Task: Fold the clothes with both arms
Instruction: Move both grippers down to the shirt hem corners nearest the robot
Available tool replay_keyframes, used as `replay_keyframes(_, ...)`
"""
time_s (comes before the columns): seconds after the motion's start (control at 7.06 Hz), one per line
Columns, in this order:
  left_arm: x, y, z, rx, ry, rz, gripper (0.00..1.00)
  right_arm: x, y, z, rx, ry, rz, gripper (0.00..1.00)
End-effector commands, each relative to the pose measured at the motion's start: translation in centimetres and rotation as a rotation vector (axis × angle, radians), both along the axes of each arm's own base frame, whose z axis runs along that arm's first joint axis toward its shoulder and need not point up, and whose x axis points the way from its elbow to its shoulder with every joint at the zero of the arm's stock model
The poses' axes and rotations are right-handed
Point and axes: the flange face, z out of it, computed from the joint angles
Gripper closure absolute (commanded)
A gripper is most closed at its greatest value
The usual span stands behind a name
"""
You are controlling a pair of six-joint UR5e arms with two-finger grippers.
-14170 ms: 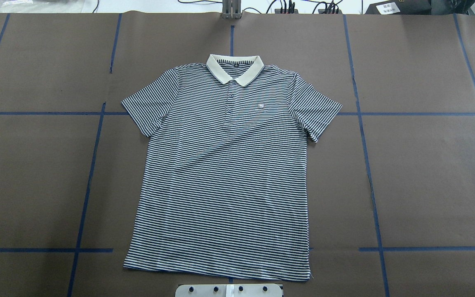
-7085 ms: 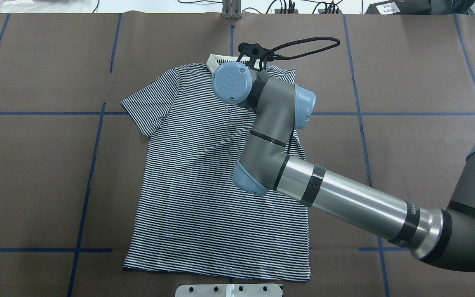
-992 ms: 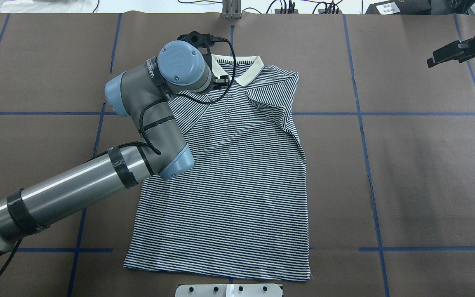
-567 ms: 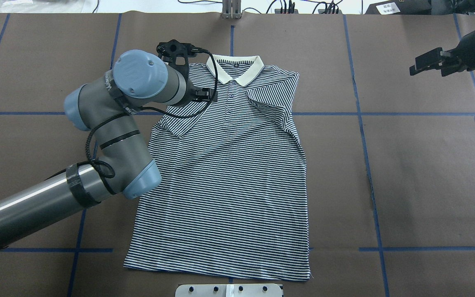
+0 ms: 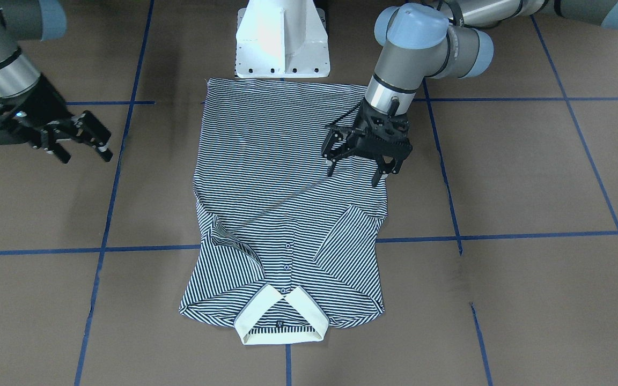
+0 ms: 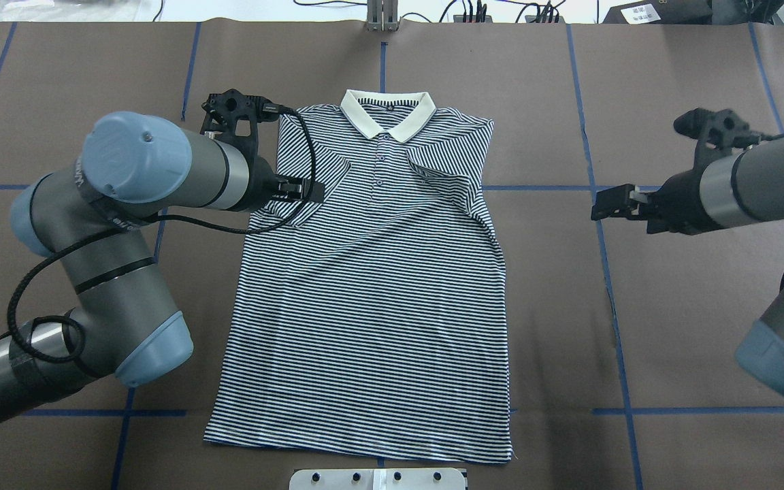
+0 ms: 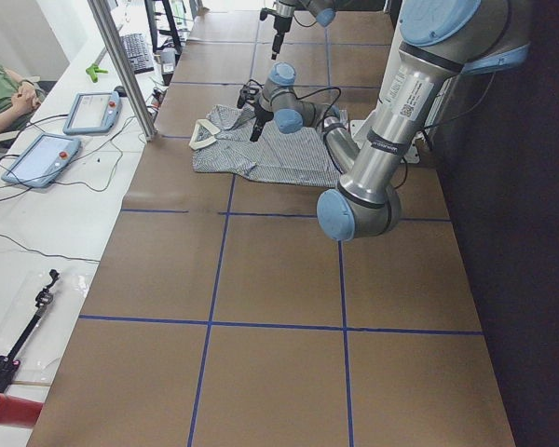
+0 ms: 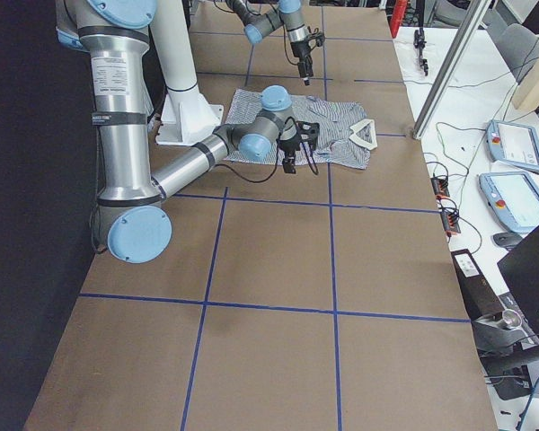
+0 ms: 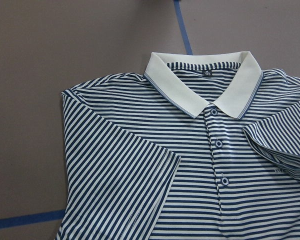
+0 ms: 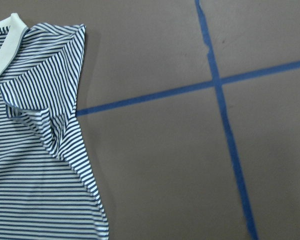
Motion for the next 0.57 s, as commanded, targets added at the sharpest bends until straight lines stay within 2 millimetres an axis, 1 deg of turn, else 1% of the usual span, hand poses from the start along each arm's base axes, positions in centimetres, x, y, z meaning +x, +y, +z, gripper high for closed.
replay_keyframes(0.0,-0.8,4.8,1.4,-0.022,0.021,0.053,0.00,-7.7,9.6,-2.3,-0.047,-0.031,0.036,0.01)
replay_keyframes(0.14,-1.6,7.6,3.2,-0.038,0.011,0.075,0.00,-10.5,13.3,-2.6,-0.073,-0.042,0.063,0.05)
replay_keyframes(0.28,-1.9,10.5,4.8,-0.082,0.006,0.096,0.00,-11.9,17.0,-3.4,-0.093,-0.020,0.046,0.06)
replay_keyframes(0.43,-1.4,13.2,6.6,-0.139,-0.009,0.102,0.00,-12.8,20.0,-4.5,-0.095,0.030,0.066,0.06)
